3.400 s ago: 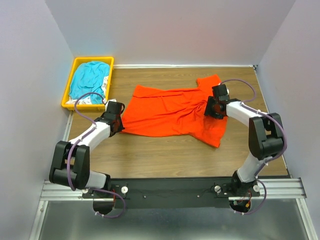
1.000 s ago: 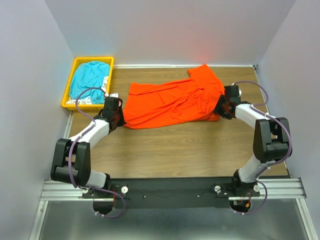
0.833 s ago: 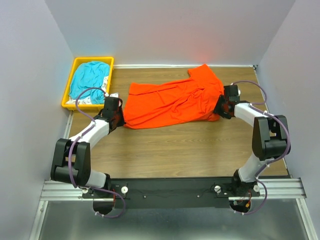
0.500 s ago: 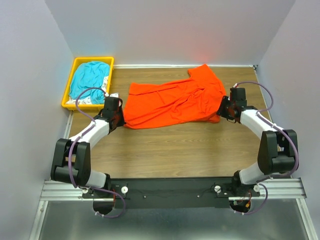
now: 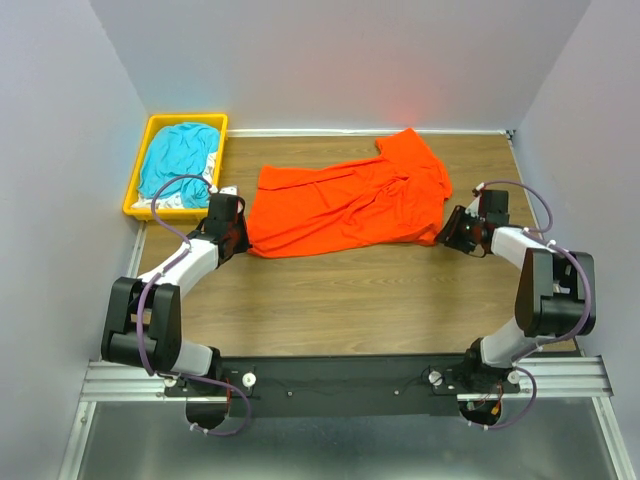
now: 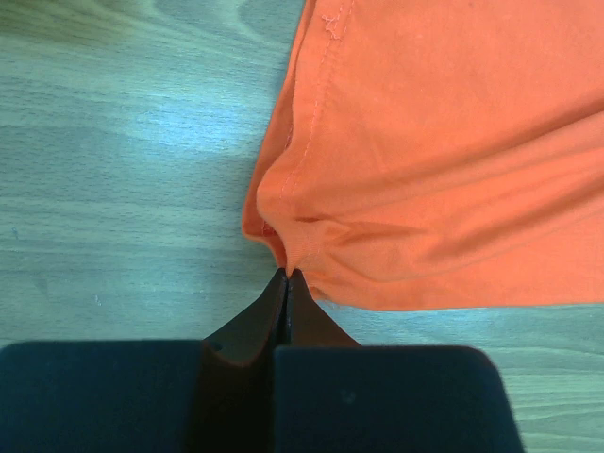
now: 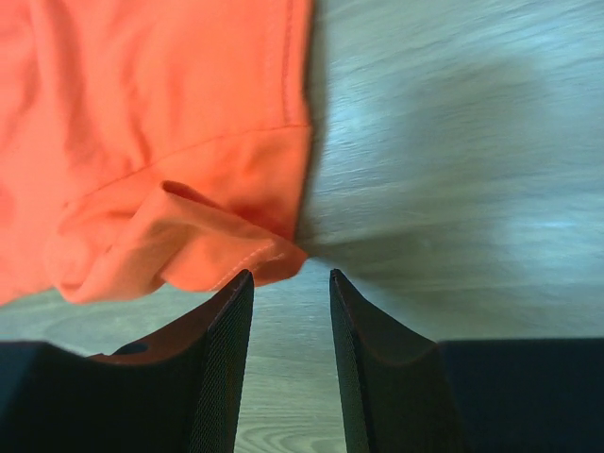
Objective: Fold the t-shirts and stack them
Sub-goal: Flatten the tshirt out
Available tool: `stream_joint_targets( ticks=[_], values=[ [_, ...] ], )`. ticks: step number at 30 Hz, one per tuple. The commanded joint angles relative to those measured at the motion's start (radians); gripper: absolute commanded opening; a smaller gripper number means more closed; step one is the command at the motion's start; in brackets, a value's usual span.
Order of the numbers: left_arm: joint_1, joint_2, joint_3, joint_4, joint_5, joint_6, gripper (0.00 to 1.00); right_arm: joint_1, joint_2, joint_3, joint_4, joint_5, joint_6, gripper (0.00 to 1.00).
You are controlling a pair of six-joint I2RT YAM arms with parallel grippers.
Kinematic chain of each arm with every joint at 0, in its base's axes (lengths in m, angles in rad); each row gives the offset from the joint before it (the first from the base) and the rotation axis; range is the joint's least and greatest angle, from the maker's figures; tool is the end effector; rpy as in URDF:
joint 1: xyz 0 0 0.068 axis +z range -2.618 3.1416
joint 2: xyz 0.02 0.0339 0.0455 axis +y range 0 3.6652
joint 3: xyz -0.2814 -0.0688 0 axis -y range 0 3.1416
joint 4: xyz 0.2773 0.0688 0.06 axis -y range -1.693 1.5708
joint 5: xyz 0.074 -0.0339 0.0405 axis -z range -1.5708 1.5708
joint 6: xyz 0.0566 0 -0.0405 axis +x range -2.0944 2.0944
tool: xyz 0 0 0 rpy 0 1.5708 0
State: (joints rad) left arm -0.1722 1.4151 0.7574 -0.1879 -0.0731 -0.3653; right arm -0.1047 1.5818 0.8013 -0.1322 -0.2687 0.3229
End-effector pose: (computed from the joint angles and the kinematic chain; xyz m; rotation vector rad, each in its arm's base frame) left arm 0.3150 -0.0506 0.1718 -0.2666 2.4048 -0.1584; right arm 0.3407 -0.0207 0.1407 0.4150 2.4516 0.4261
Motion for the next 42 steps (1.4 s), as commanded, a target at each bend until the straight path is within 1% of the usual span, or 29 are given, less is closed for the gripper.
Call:
stream_joint_targets(
  ticks=[1,9,20,23,25,26,28,35,37,38,40,41,42],
  values=[
    [0.005,-0.027,0.016,0.011,0.016,0.012,0.00,-0.013,0.043,-0.020,0.088,-0.128,-0.033,0.45],
    [0.005,-0.030,0.014,0.010,0.010,0.012,0.00,-0.043,0.110,-0.013,0.120,-0.159,-0.059,0.45],
    [0.003,-0.028,0.016,0.010,0.007,0.012,0.00,-0.050,0.136,-0.025,0.123,-0.211,-0.096,0.45],
    [0.005,-0.028,0.016,0.008,0.007,0.012,0.00,-0.050,0.123,-0.027,0.123,-0.219,-0.096,0.37],
    [0.003,-0.027,0.017,0.008,0.006,0.012,0.00,-0.050,0.107,-0.031,0.123,-0.210,-0.094,0.35],
    [0.005,-0.027,0.016,0.010,0.006,0.012,0.00,-0.050,0.101,-0.034,0.121,-0.205,-0.093,0.30],
    [0.003,-0.027,0.016,0.010,0.006,0.012,0.00,-0.050,0.080,-0.040,0.123,-0.202,-0.090,0.26],
    [0.003,-0.028,0.017,0.008,0.006,0.012,0.00,-0.050,0.024,-0.045,0.088,-0.201,-0.053,0.22],
    [0.003,-0.028,0.019,0.010,0.006,0.012,0.00,-0.050,0.000,-0.051,0.076,-0.201,-0.044,0.18],
    [0.003,-0.030,0.017,0.010,0.006,0.012,0.00,-0.050,-0.009,-0.053,0.072,-0.204,-0.044,0.15],
    [0.004,-0.031,0.017,0.010,0.007,0.012,0.00,-0.050,-0.023,-0.057,0.066,-0.208,-0.042,0.12],
    [0.005,-0.030,0.017,0.008,0.009,0.012,0.00,-0.050,-0.035,-0.060,0.059,-0.211,-0.039,0.07],
    [0.004,-0.030,0.017,0.010,0.009,0.012,0.00,-0.050,-0.042,-0.063,0.056,-0.213,-0.038,0.05]
  ],
)
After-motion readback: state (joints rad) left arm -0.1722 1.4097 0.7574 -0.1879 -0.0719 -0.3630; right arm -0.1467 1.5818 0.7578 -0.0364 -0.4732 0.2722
